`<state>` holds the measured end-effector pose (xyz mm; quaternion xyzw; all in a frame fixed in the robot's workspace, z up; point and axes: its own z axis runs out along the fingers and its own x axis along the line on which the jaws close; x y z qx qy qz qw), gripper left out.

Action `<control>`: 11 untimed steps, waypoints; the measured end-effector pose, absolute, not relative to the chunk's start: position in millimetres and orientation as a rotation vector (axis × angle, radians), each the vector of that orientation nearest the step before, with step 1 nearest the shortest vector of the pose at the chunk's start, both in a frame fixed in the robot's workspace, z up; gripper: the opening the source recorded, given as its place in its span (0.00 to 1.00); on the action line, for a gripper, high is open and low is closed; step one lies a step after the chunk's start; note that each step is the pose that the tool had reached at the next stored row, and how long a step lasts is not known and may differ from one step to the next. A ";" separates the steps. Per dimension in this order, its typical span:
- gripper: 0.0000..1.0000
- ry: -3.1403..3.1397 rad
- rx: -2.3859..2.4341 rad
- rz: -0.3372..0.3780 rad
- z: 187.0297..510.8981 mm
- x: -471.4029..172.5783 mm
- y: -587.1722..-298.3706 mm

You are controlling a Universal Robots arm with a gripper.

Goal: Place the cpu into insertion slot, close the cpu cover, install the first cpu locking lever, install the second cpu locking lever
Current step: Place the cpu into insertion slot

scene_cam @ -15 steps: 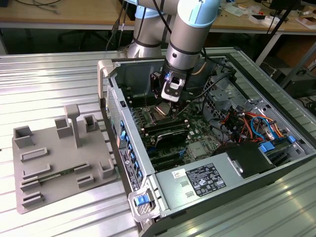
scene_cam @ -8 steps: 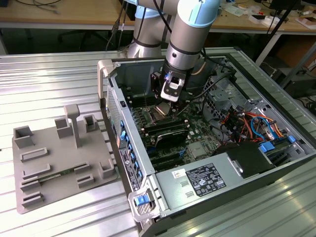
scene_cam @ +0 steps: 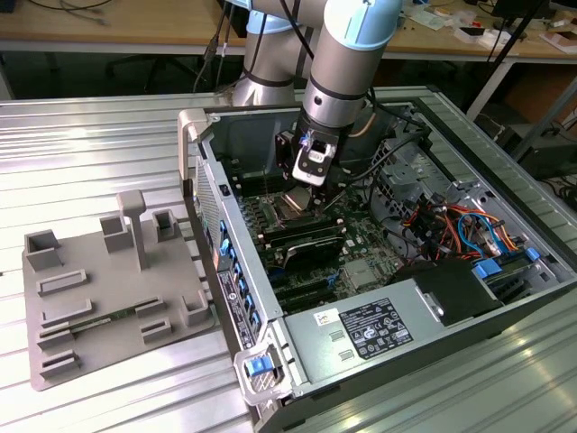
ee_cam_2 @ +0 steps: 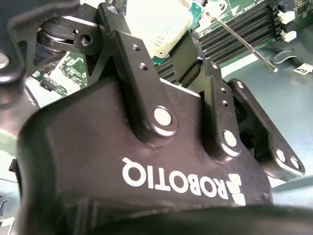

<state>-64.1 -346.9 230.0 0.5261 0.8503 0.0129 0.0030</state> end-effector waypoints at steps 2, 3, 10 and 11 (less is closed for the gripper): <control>0.55 2.661 1.658 0.040 230.0 -64.2 -346.9; 0.55 2.659 1.661 0.040 230.0 -64.2 -346.9; 0.55 2.608 1.739 0.040 229.8 -64.2 -346.9; 0.55 2.606 1.741 0.040 229.8 -64.1 -346.9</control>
